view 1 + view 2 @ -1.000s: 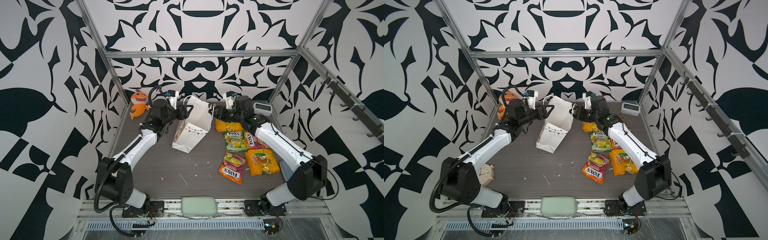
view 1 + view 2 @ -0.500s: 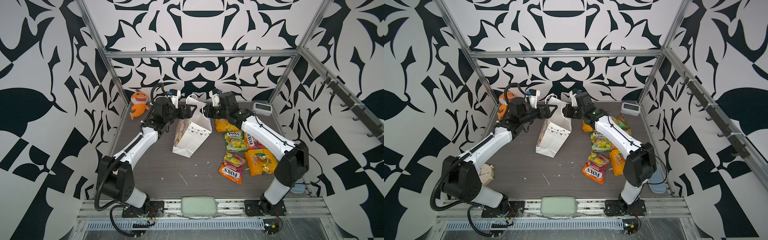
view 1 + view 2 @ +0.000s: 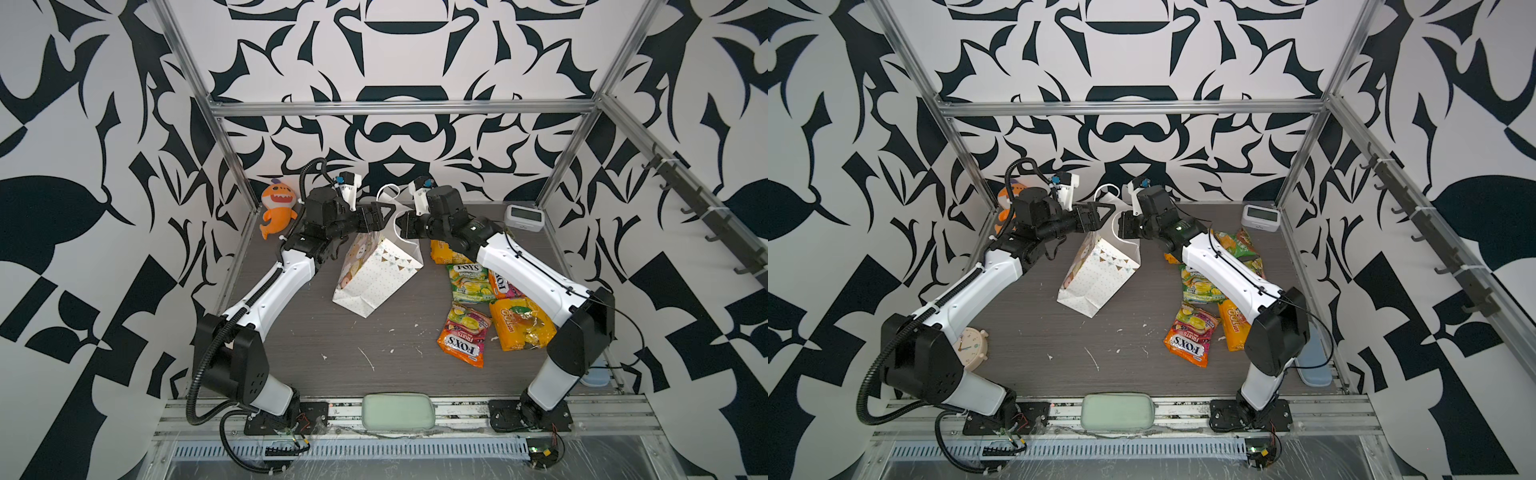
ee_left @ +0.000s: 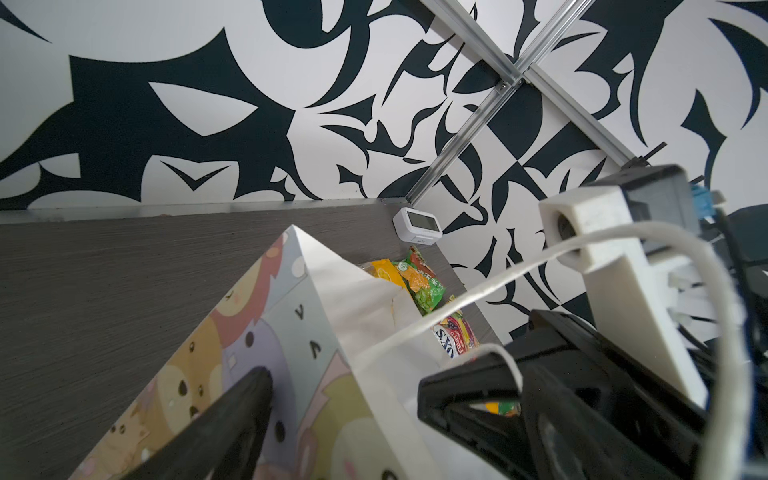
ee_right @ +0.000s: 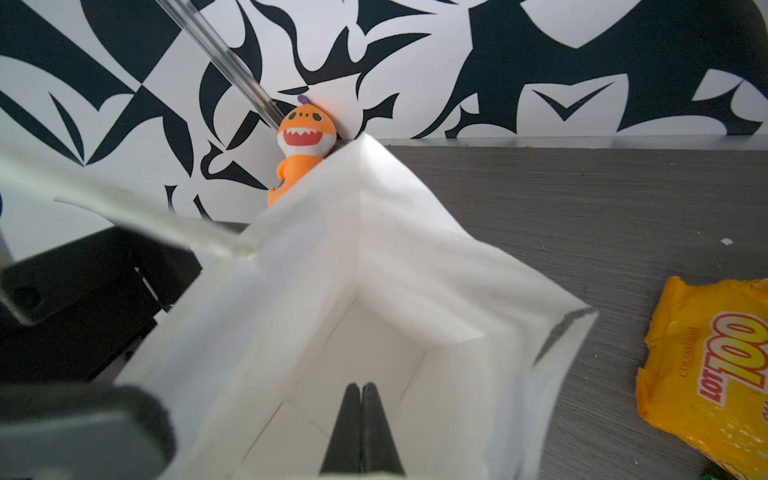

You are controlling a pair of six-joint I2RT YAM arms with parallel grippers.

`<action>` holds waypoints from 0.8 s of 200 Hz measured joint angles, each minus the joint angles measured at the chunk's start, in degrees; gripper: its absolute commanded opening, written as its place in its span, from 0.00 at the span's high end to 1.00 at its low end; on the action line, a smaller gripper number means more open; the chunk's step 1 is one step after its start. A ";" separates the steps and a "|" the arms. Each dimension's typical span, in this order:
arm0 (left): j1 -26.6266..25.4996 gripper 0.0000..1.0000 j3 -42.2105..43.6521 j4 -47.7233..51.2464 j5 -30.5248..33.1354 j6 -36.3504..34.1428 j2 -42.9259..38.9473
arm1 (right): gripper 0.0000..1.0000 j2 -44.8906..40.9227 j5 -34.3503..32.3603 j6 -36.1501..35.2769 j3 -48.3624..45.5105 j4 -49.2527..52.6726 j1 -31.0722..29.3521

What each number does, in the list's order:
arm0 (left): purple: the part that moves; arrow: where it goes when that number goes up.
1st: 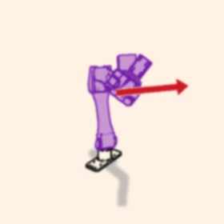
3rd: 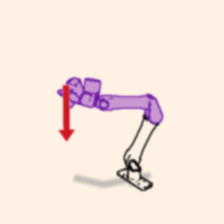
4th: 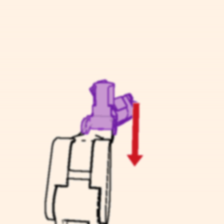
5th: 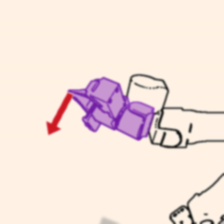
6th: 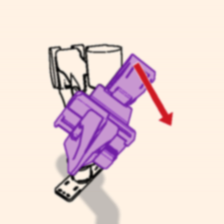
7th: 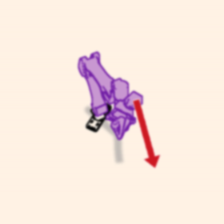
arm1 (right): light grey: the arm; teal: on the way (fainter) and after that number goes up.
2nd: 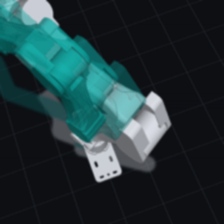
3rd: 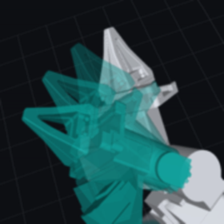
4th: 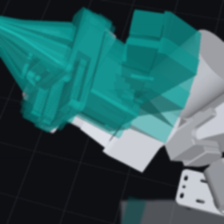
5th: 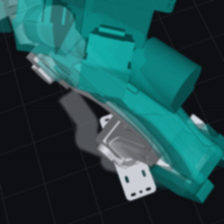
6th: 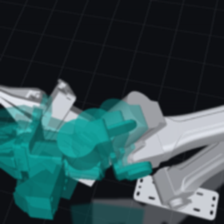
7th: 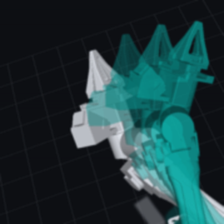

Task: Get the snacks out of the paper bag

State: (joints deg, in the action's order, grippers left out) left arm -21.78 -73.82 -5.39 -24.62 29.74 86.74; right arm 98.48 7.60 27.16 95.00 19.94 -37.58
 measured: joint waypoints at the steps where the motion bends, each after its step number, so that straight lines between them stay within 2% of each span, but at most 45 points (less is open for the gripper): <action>1: 0.00 0.05 0.00 -0.04 0.00 0.07 0.00 | 0.99 0.02 0.02 -0.07 0.00 0.00 -0.09; 62: -0.98 0.00 0.15 -4.76 0.11 3.50 1.97 | 1.00 4.79 -0.02 -0.70 3.43 -0.24 -2.56; 137: -0.92 0.00 2.01 -10.99 2.29 6.29 2.91 | 1.00 8.46 0.57 -0.57 8.94 3.19 -1.97; 160: -0.90 0.03 3.15 -13.49 2.34 6.93 2.91 | 0.98 8.50 0.50 -0.55 9.09 3.54 -1.95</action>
State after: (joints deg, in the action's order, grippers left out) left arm -22.68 -70.67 -18.87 -22.28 36.67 89.65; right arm 106.98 8.10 26.61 104.09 23.49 -39.53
